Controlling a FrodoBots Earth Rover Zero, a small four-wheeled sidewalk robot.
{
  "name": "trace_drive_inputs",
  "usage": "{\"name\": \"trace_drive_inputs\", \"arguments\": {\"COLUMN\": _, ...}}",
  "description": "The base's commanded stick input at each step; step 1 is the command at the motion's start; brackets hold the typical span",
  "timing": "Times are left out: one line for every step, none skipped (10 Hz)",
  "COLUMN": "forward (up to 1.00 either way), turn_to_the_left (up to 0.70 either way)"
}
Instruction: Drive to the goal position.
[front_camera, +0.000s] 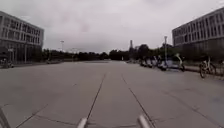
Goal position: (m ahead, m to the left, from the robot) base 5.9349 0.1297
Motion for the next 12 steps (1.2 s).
{"name": "trace_drive_inputs", "arguments": {"forward": 1.00, "turn_to_the_left": -0.37}}
{"name": "trace_drive_inputs", "arguments": {"forward": 1.00, "turn_to_the_left": -0.19}}
{"name": "trace_drive_inputs", "arguments": {"forward": 1.00, "turn_to_the_left": -0.01}}
{"name": "trace_drive_inputs", "arguments": {"forward": 1.00, "turn_to_the_left": -0.29}}
{"name": "trace_drive_inputs", "arguments": {"forward": 1.00, "turn_to_the_left": -0.07}}
{"name": "trace_drive_inputs", "arguments": {"forward": 1.00, "turn_to_the_left": 0.00}}
{"name": "trace_drive_inputs", "arguments": {"forward": 1.00, "turn_to_the_left": 0.00}}
{"name": "trace_drive_inputs", "arguments": {"forward": 1.00, "turn_to_the_left": 0.00}}
{"name": "trace_drive_inputs", "arguments": {"forward": 1.00, "turn_to_the_left": 0.00}}
{"name": "trace_drive_inputs", "arguments": {"forward": 1.00, "turn_to_the_left": -0.25}}
{"name": "trace_drive_inputs", "arguments": {"forward": 1.00, "turn_to_the_left": -0.29}}
{"name": "trace_drive_inputs", "arguments": {"forward": 1.00, "turn_to_the_left": -0.15}}
